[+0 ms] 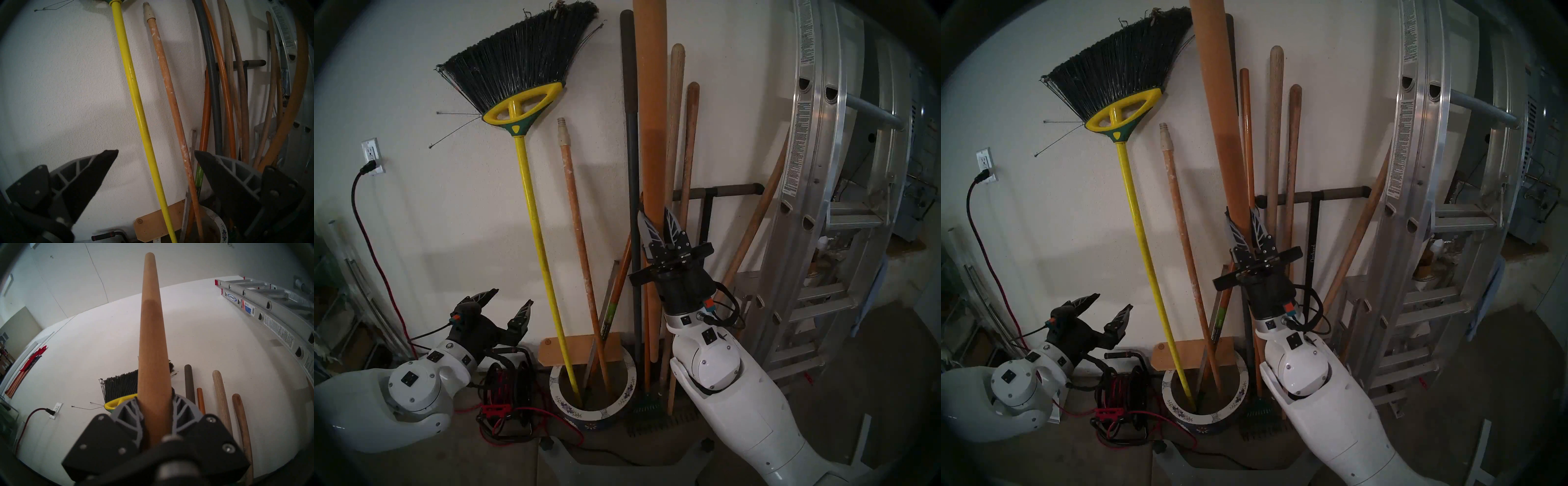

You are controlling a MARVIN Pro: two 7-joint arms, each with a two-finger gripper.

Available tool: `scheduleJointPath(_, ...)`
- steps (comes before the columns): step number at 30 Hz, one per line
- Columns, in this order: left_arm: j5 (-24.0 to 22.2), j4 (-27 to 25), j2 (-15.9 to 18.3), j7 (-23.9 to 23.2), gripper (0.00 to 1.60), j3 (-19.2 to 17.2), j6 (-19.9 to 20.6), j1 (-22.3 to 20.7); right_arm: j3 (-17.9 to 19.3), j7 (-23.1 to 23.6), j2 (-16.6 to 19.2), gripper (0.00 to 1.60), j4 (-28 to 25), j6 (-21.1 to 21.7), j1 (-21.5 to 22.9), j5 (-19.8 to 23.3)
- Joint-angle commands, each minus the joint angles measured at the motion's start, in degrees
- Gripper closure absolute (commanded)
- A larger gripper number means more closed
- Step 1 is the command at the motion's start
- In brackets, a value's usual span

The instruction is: Put wooden sticks into the pot

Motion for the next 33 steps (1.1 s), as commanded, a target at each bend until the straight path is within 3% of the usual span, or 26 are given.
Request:
scheduleJointPath(1, 0.00, -0.12, 0.00, -0.02, 0.00, -0.05, -0.04, -0.06, -2.24, -0.84, -1.25, 1.60, -5.84, 2.13, -3.47, -0.72)
scheduleJointPath(2, 0.00, -0.12, 0.00, -0.02, 0.00, -0.05, -0.04, -0.06, -2.46, -0.98, -1.02, 1.60, -8.22, 2.94, -4.36, -0.97)
scheduleJointPath(7, 0.00, -0.13, 0.00, -0.02, 0.00, -0.05, -0.04, -0.06, -4.10, -1.62, -1.45, 1.60, -9.54, 4.95, -5.85, -1.87)
scheduleJointPath(8, 0.00, -0.13, 0.00, -0.02, 0.00, -0.05, -0.04, -0.06, -4.54, -1.90, -1.13, 1.60, -14.41, 6.52, -7.67, -2.21)
scheduleJointPath(10, 0.00, -0.13, 0.00, -0.02, 0.00, -0.05, -0.04, -0.06, -4.70, -2.06, -1.14, 1.60, -11.96, 6.39, -7.02, -2.34)
scheduleJointPath(18, 0.00, -0.14, 0.00, -0.03, 0.00, -0.05, -0.05, -0.07, -5.48, -3.73, 1.05, 1.60, -17.08, 11.85, -9.89, -3.94)
scheduleJointPath(33, -0.02, -0.19, 0.00, -0.04, 0.00, -0.07, -0.07, -0.07, -3.12, -7.79, 4.30, 1.60, -27.46, 28.77, -15.28, -6.35)
